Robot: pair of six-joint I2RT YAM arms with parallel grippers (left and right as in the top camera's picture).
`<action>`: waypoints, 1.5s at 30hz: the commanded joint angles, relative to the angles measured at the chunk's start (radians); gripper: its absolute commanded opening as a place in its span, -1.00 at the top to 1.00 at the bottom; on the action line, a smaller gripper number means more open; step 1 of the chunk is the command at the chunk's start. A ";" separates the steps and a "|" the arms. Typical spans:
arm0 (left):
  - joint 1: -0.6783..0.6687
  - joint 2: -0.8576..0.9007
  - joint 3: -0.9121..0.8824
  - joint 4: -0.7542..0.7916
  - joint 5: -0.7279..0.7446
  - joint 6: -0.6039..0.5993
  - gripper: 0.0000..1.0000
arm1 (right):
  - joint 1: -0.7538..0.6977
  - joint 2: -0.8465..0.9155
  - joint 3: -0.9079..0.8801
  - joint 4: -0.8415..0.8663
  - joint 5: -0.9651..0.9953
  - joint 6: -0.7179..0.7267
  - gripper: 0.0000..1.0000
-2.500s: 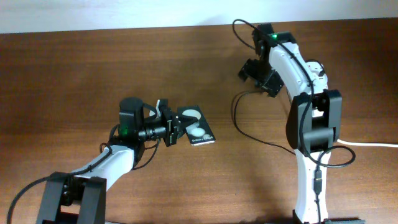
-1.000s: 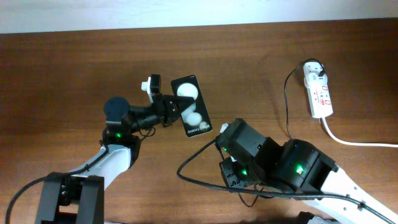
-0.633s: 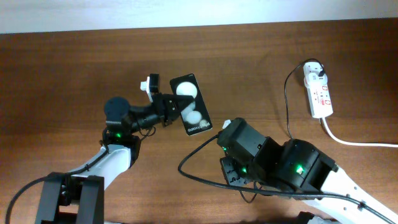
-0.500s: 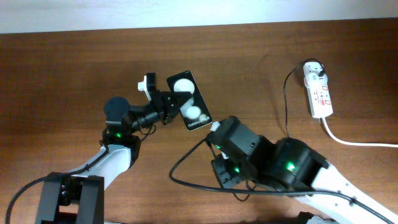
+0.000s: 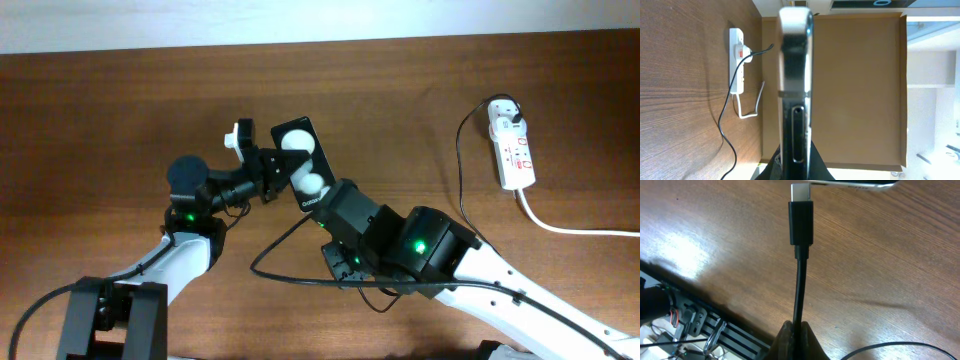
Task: Plug charger to phone and switch on socket
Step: 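Insert the USB-C plug into the phone's bottom port with the right gripper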
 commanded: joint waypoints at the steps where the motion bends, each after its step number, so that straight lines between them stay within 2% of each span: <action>1: 0.003 -0.005 0.014 0.011 0.019 -0.004 1.00 | 0.006 0.003 -0.003 -0.006 0.006 0.047 0.92; 17: 0.003 -0.005 0.014 0.011 0.036 -0.005 1.00 | 0.006 0.031 -0.003 -0.015 -0.017 0.068 0.92; 24: 0.003 -0.005 0.014 0.011 0.053 0.045 1.00 | 0.006 0.031 -0.003 -0.014 -0.007 0.069 0.92; 45: 0.003 -0.005 0.014 0.011 0.068 0.079 1.00 | 0.006 0.027 -0.003 -0.031 -0.022 0.092 0.92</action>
